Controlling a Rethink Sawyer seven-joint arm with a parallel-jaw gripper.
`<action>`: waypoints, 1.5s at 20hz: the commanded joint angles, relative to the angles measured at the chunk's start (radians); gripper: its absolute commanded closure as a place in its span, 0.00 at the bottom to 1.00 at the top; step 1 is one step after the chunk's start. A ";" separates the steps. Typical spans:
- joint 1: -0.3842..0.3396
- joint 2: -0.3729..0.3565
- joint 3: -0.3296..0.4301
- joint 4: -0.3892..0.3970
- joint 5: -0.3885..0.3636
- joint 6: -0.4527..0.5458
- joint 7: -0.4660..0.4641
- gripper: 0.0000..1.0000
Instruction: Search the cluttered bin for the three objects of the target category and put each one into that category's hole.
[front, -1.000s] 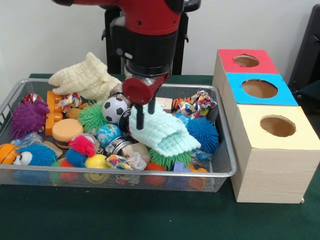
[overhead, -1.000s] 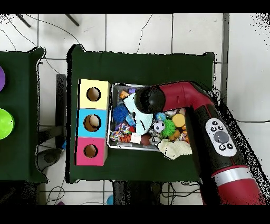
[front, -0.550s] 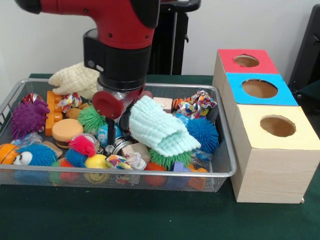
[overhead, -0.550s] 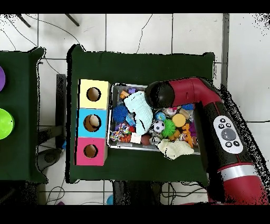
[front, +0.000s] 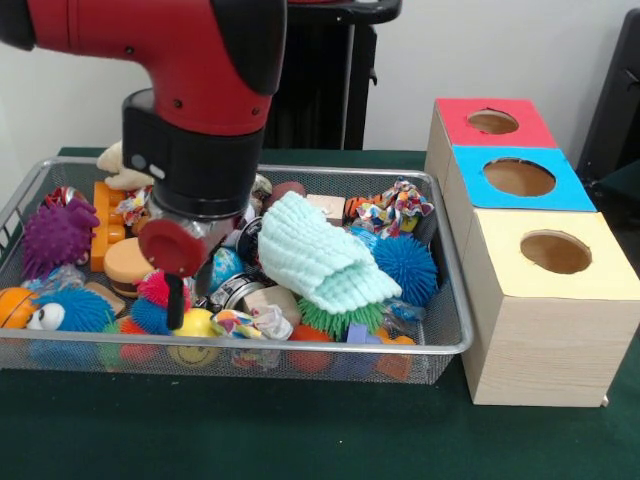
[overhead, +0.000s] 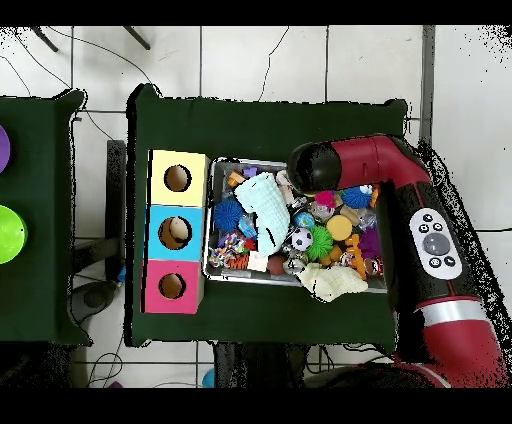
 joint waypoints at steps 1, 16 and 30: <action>0.048 0.105 0.007 -0.149 -0.139 0.125 -0.375 0.00; 0.201 0.100 -0.084 -0.171 -0.208 0.232 -0.330 0.00; 0.238 -0.021 -0.032 0.048 0.030 0.263 -0.127 0.00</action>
